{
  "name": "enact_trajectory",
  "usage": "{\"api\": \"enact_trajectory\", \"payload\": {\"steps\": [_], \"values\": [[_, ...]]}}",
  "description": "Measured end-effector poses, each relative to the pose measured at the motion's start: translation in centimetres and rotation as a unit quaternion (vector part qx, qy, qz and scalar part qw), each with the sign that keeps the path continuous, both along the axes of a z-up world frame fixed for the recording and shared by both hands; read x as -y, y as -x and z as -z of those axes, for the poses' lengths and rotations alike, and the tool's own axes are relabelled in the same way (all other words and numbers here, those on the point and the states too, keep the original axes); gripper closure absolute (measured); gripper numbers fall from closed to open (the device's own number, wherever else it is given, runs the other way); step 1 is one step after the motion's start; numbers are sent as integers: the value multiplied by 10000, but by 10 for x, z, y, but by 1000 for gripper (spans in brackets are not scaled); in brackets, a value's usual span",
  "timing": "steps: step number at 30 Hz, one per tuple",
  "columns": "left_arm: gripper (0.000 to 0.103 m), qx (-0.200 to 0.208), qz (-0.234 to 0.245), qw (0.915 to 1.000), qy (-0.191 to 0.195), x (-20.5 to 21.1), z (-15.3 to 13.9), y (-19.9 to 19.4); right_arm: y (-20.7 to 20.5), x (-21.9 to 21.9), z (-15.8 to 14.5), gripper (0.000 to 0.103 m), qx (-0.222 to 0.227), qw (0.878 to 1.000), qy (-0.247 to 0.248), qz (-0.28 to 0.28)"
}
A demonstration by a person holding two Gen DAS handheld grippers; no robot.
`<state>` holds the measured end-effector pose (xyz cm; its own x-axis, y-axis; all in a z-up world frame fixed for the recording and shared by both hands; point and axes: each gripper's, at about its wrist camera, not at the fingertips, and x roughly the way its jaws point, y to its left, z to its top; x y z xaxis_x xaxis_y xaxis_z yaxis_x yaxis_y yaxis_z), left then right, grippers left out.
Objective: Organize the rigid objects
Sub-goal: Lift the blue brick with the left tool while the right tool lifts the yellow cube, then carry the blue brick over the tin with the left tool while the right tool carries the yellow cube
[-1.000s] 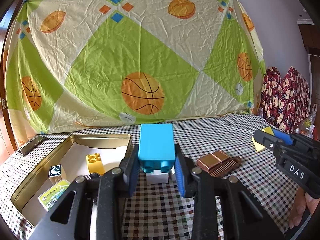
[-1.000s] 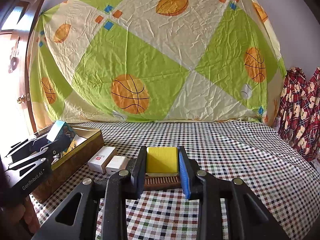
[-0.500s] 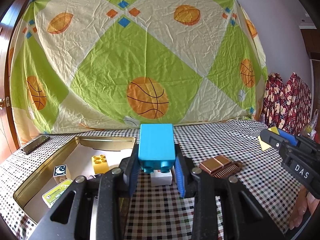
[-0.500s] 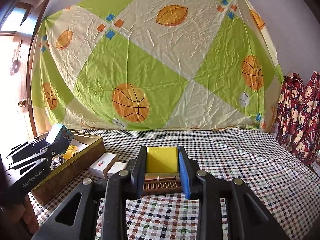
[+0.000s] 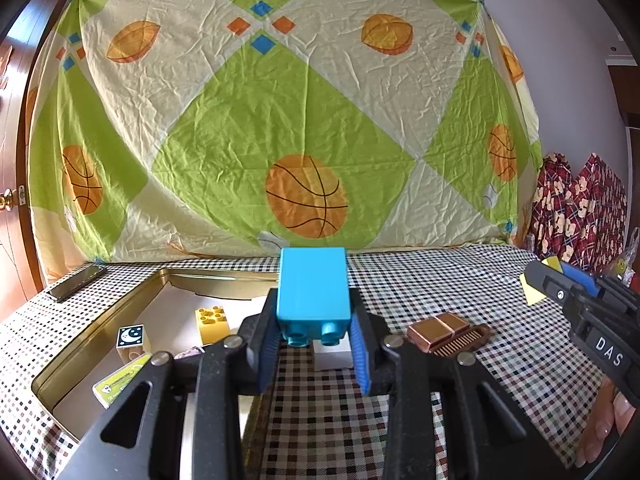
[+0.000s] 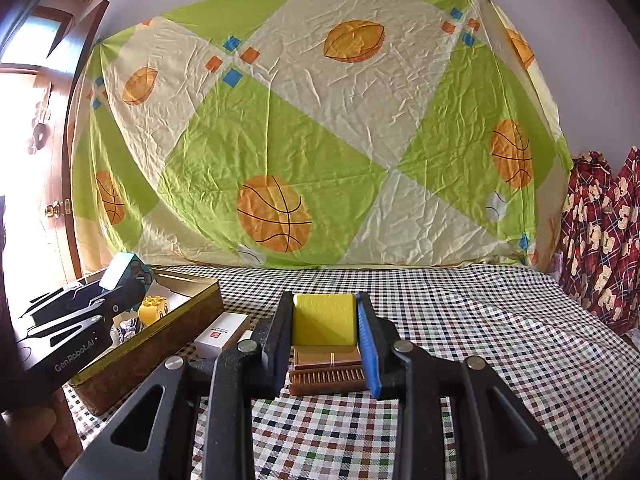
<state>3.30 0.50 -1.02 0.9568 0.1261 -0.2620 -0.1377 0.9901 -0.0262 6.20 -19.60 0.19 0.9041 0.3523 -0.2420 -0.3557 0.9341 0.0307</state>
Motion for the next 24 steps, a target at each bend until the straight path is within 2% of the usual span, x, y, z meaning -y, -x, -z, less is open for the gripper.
{"api": "enact_trajectory", "payload": {"steps": [24], "values": [[73, 37, -92, 9997, 210, -26, 1, 13, 5, -37, 0, 71, 21, 9992, -13, -389]]}}
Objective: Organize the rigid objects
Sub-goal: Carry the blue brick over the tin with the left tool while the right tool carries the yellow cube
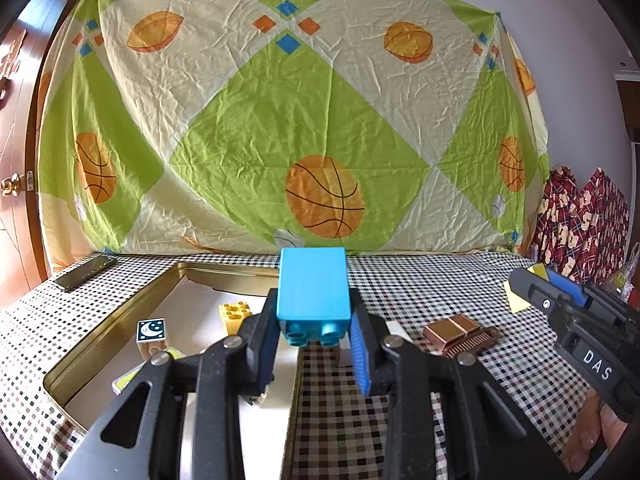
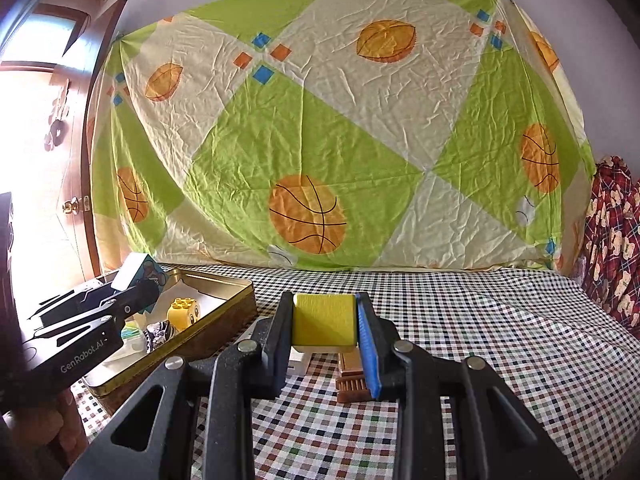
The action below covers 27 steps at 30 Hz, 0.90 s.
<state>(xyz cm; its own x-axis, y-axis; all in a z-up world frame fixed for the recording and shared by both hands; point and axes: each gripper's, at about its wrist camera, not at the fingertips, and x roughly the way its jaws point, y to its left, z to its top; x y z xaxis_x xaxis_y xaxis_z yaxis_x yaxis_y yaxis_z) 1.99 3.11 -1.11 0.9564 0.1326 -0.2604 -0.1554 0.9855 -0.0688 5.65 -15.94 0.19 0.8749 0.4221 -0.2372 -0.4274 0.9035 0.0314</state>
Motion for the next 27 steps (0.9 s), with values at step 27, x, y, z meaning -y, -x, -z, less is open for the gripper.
{"api": "enact_trajectory", "payload": {"steps": [27], "values": [[73, 65, -358, 9990, 242, -47, 0, 10, 9, -58, 2, 71, 31, 9985, 168, -517]]}}
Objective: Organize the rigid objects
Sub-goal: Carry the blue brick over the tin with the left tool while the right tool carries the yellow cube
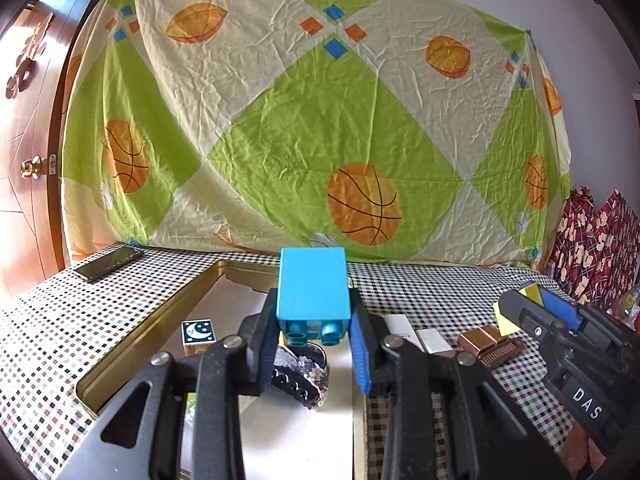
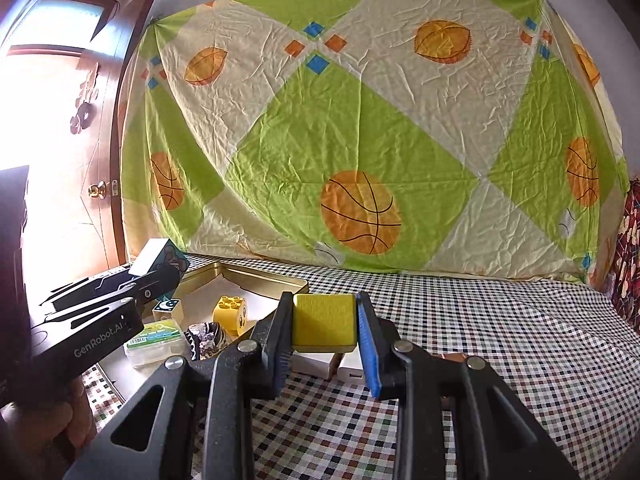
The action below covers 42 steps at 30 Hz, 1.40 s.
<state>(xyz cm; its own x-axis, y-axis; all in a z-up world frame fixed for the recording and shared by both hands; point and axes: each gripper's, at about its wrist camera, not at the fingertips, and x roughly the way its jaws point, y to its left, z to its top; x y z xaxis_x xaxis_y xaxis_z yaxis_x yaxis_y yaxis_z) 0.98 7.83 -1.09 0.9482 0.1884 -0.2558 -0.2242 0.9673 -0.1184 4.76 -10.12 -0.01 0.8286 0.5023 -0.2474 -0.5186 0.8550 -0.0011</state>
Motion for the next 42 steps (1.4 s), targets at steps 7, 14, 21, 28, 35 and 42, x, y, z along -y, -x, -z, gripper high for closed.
{"api": "enact_trajectory", "payload": {"steps": [7, 14, 21, 28, 35, 42], "values": [[73, 9, -67, 10000, 44, -9, 0, 4, 2, -12, 1, 71, 24, 9999, 46, -95], [73, 11, -122, 9999, 105, -18, 2, 7, 3, -20, 1, 71, 13, 9998, 45, -168], [73, 14, -192, 9997, 151, -28, 2, 10, 6, -36, 1, 71, 33, 9994, 123, -315], [73, 19, -254, 9995, 183, -38, 2, 14, 8, -50, 2, 71, 57, 9989, 184, -430], [73, 17, -351, 9992, 183, -49, 3, 19, 10, -63, 2, 71, 58, 9983, 214, -535], [73, -7, -354, 9991, 245, -55, 3, 21, 15, -75, 2, 71, 82, 9974, 278, -666]]}}
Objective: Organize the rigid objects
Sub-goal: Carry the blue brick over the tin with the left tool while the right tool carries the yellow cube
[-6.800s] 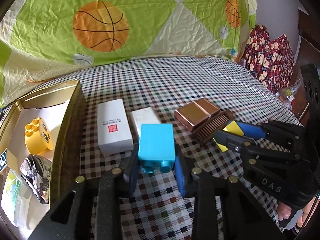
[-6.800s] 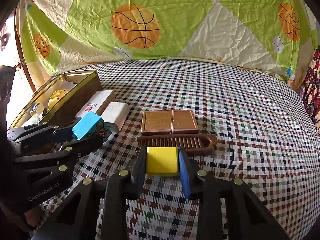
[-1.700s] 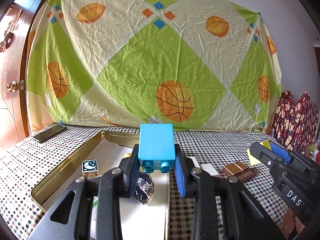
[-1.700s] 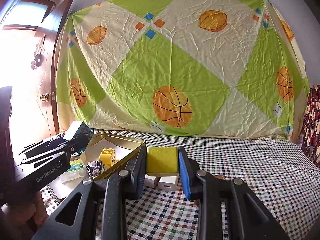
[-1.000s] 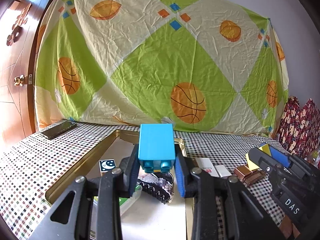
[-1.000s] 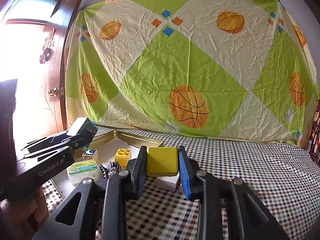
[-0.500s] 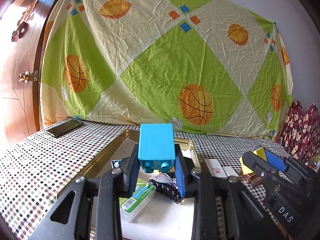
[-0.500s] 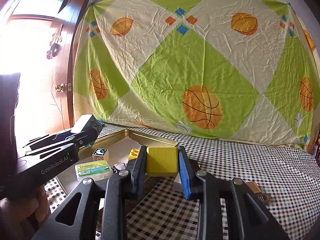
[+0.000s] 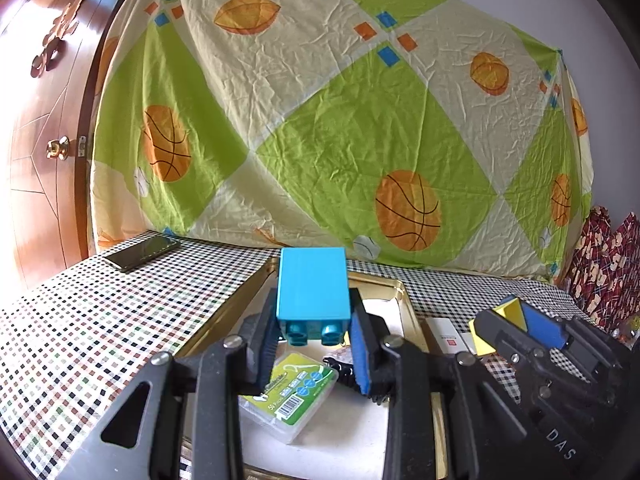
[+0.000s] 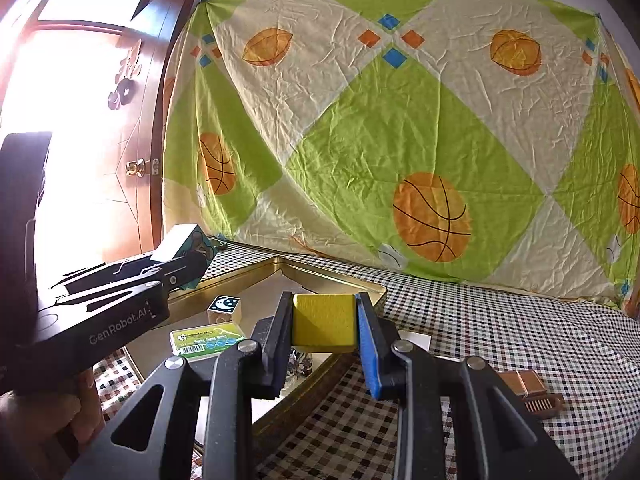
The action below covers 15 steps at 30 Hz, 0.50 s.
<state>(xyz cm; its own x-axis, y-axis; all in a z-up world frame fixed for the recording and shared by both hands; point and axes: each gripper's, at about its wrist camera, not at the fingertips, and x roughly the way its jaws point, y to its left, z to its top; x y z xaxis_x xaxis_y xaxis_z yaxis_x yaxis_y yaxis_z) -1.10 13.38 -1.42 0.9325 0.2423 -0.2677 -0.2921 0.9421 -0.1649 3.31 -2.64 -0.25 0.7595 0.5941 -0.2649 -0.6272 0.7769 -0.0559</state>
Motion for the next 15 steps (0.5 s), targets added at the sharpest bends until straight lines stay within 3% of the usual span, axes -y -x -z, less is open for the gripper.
{"api": "enact_trajectory", "payload": {"steps": [15], "values": [[73, -105, -82, 9999, 74, -15, 1, 0, -2, -8, 1, 71, -108, 9999, 26, -95]]}}
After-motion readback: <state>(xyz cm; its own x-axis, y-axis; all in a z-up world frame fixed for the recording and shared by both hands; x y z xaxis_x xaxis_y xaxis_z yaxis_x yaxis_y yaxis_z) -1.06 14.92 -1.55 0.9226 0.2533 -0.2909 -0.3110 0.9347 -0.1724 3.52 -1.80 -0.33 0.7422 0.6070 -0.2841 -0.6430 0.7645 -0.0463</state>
